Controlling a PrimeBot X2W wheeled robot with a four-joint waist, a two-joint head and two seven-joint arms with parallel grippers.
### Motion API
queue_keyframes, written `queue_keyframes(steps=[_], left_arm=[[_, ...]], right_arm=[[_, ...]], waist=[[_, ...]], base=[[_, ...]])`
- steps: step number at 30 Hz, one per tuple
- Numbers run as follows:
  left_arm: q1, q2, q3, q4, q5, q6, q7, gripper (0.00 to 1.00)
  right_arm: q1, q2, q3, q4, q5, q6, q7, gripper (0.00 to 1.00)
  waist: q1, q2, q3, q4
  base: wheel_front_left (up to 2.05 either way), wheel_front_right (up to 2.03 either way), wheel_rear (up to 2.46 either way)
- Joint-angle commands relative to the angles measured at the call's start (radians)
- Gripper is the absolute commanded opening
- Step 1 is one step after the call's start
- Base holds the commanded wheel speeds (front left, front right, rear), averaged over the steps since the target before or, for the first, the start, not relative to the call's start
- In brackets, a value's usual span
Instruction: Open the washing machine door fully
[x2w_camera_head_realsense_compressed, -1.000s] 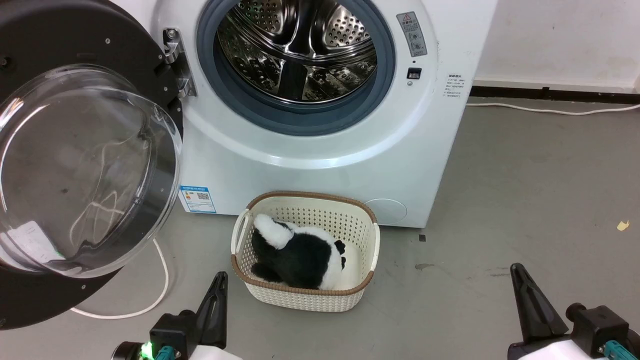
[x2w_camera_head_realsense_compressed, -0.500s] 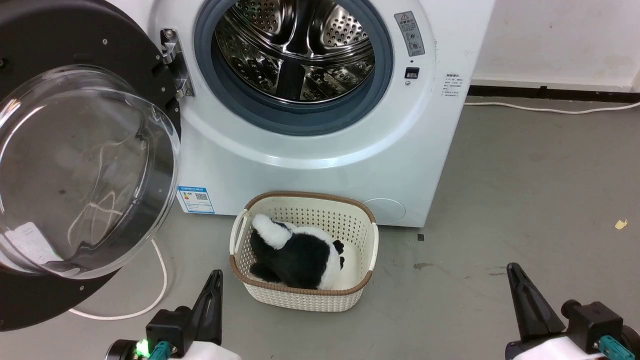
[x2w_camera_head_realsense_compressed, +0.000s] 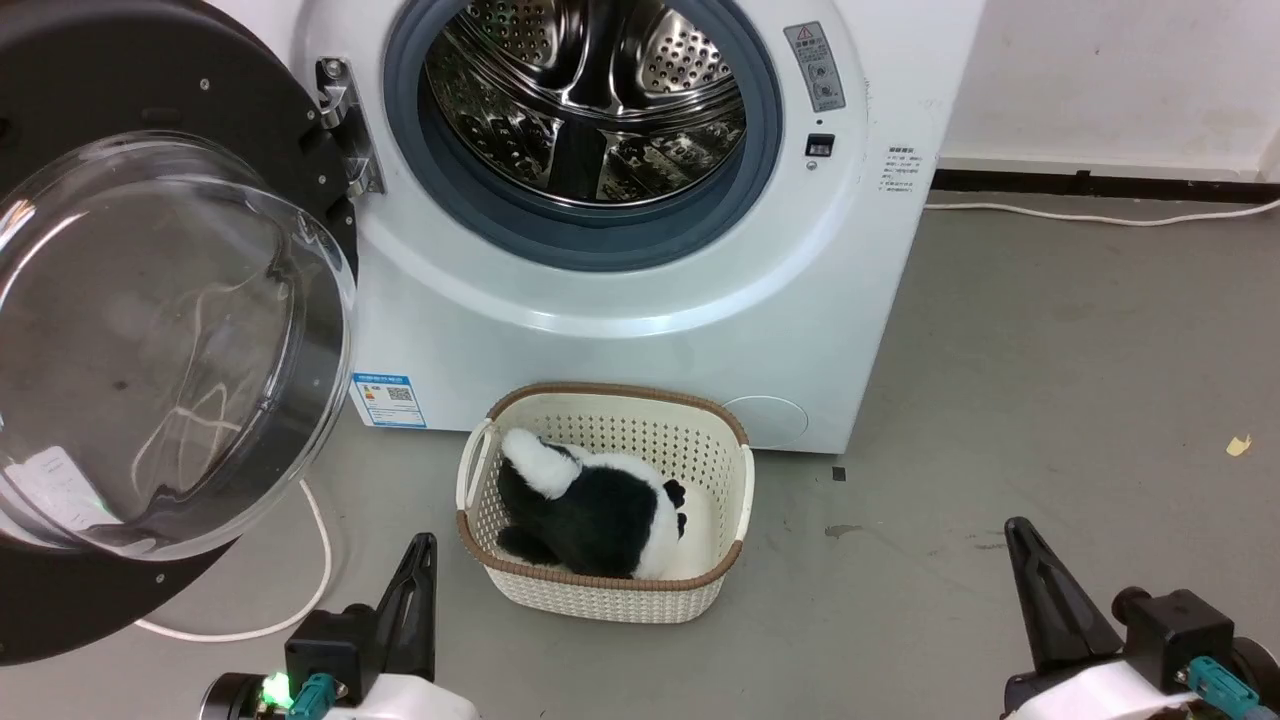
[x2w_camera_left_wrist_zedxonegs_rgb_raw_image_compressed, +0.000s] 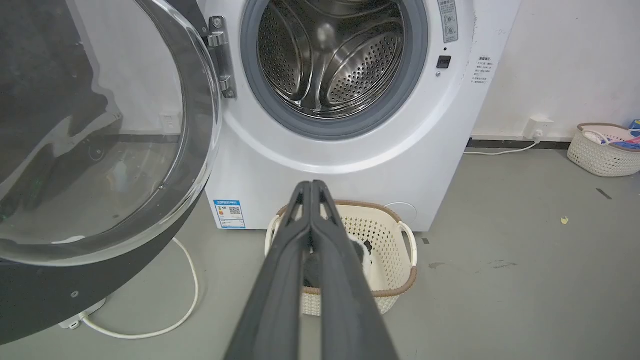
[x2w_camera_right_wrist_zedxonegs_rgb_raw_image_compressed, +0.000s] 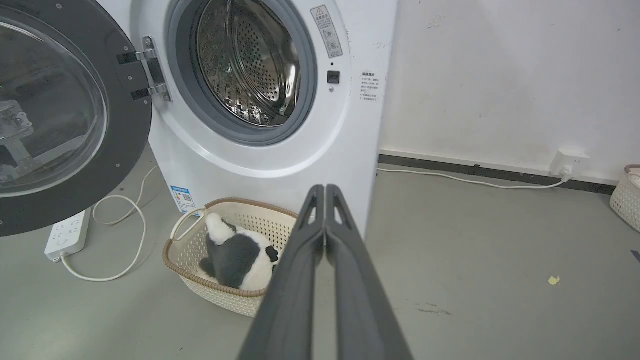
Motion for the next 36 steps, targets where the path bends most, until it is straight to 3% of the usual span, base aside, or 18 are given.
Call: queue_keyframes(steps=[1,36], left_arm=[[-0.015,-0.007,0.005,-0.005,0.011,-0.004,0.006,0.0],[-0.026,-0.029,0.065,-0.041,0.07,-0.024,0.077,0.0]], right_arm=[[-0.012,0.002,0.002,-0.006,-0.007,0.0,0.003,0.0],[-0.034,0.002,0.019,-0.02,-0.032,0.001,0.073,0.0]], waist=[[0.0,0.0,0.0,0.0],[0.0,0.0,0.002,-0.012]], base=[[0.0,0.0,0.0],[0.0,0.0,0.0]])
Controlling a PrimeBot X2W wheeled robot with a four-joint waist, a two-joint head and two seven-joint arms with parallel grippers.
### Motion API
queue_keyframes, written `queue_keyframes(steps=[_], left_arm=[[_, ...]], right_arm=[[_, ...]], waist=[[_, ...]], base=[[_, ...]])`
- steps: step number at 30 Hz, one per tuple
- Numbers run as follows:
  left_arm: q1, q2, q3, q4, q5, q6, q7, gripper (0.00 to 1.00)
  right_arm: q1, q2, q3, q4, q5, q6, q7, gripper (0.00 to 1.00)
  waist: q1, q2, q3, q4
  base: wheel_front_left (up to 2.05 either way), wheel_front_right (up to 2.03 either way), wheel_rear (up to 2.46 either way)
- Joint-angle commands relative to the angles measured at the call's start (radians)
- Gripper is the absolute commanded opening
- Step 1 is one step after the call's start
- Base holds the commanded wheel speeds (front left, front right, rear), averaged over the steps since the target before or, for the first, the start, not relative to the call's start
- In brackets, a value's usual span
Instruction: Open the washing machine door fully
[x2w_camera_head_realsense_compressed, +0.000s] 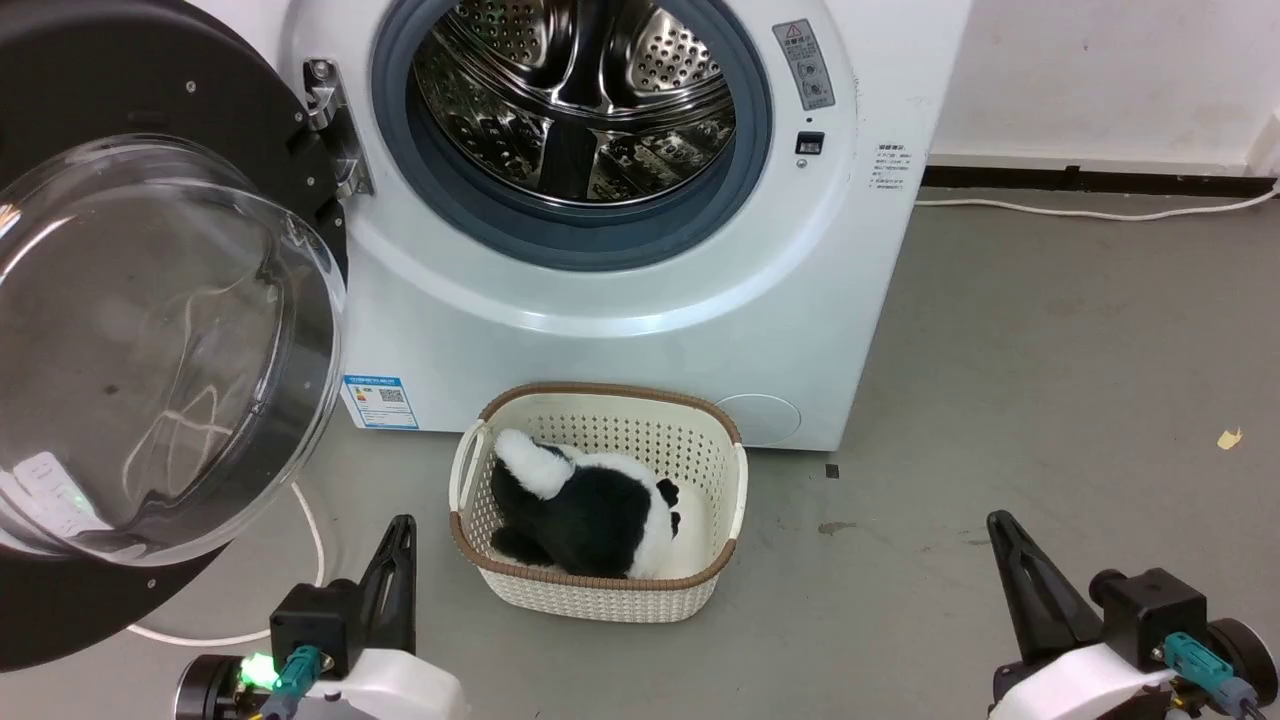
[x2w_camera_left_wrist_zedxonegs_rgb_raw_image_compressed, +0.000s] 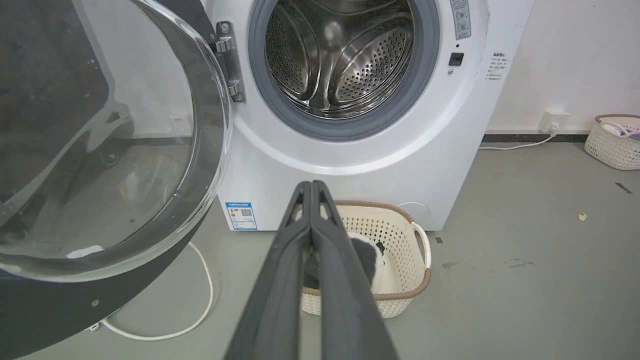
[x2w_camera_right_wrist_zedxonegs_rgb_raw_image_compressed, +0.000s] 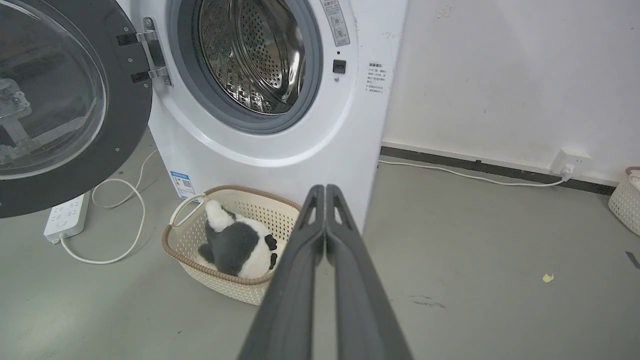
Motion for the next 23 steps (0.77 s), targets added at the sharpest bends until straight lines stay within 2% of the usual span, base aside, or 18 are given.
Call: queue_keyframes(steps=[1,23], left_arm=[[-0.011,-0.006,0.004,-0.005,0.011,-0.002,0.005,0.0],[-0.018,-0.02,0.042,-0.028,0.048,-0.014,0.05,0.0]], right_arm=[[-0.014,0.002,0.003,-0.008,-0.005,0.001,0.004,0.0],[-0.027,0.003,0.014,-0.017,-0.02,0.001,0.048,0.0]], waist=[[0.0,0.0,0.0,0.0],[0.0,0.0,0.001,-0.008]], base=[[0.0,0.0,0.0],[0.0,0.0,0.0]])
